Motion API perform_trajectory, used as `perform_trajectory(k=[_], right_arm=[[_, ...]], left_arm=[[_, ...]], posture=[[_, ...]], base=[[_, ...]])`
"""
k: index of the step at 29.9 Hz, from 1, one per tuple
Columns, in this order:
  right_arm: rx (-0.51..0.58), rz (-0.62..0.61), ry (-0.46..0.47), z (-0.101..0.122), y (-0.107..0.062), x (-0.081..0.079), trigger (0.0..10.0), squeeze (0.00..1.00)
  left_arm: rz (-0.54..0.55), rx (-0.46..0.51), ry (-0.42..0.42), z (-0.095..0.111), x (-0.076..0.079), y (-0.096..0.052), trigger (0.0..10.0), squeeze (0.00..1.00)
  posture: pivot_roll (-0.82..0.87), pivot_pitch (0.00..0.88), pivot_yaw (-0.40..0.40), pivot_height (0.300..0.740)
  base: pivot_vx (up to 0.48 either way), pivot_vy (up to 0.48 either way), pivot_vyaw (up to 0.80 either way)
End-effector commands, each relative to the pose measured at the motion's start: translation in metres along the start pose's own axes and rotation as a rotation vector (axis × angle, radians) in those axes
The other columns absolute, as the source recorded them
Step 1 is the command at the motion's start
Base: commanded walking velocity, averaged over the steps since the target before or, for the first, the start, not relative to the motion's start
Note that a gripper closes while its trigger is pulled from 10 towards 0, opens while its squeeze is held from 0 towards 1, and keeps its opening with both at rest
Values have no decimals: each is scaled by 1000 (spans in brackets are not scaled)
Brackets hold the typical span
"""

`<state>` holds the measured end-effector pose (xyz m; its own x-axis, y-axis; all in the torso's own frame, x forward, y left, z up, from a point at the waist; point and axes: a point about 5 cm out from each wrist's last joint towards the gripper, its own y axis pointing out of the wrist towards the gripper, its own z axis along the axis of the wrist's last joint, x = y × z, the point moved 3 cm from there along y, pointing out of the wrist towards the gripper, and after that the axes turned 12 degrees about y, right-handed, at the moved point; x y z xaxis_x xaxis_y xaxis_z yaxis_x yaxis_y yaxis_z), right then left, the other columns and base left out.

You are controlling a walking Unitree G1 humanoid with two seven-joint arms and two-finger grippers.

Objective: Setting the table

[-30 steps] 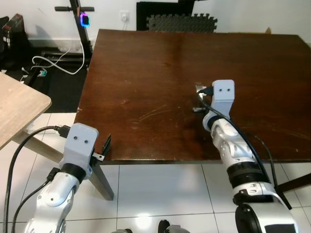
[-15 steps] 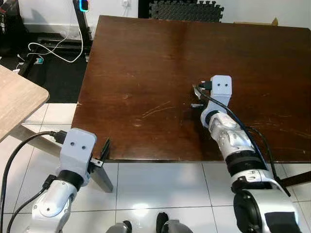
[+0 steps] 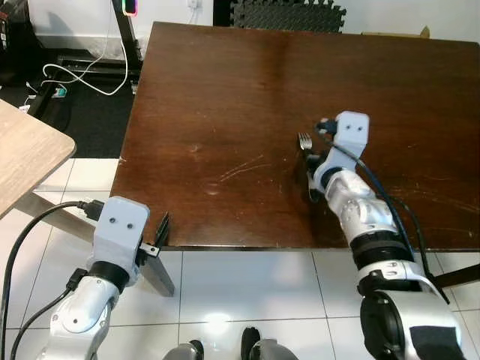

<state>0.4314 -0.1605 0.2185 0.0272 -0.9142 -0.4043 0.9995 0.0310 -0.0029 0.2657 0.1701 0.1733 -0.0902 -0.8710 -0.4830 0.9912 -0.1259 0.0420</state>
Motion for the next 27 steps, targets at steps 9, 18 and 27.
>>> perform_trajectory(k=[9,18,27], right_arm=[[195,20,20,30,-48,-6,10000,0],[217,6,-129,-7,-111,3,10000,0],[203,-22,-150,-25,-123,11,10000,0]], left_arm=[[-38,18,-9,-1,10,14,10000,0],[-84,129,-76,23,19,31,10000,0],[-321,218,-146,30,46,24,10000,0]], posture=[[38,147,34,740],[-7,85,56,740],[-13,31,60,740]], base=[[0,0,0],[0,0,0],[0,0,0]])
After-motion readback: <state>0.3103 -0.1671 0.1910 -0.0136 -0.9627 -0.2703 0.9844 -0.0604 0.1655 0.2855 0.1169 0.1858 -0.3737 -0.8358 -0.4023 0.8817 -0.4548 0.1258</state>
